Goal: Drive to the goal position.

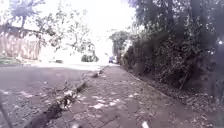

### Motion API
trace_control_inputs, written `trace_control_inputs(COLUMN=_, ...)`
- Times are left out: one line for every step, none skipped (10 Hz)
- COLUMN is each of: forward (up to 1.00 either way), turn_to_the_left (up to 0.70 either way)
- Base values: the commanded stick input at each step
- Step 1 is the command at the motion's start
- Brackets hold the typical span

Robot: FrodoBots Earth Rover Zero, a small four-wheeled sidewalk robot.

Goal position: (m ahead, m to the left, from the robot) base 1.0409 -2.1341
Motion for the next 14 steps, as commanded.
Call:
trace_control_inputs(forward=0.68, turn_to_the_left=0.00)
trace_control_inputs(forward=0.68, turn_to_the_left=0.00)
trace_control_inputs(forward=0.68, turn_to_the_left=0.00)
trace_control_inputs(forward=0.68, turn_to_the_left=0.00)
trace_control_inputs(forward=0.68, turn_to_the_left=0.00)
trace_control_inputs(forward=0.68, turn_to_the_left=0.00)
trace_control_inputs(forward=0.68, turn_to_the_left=0.00)
trace_control_inputs(forward=0.68, turn_to_the_left=0.00)
trace_control_inputs(forward=0.68, turn_to_the_left=0.00)
trace_control_inputs(forward=0.68, turn_to_the_left=0.00)
trace_control_inputs(forward=0.68, turn_to_the_left=0.00)
trace_control_inputs(forward=0.68, turn_to_the_left=0.00)
trace_control_inputs(forward=0.68, turn_to_the_left=0.00)
trace_control_inputs(forward=0.68, turn_to_the_left=-0.13)
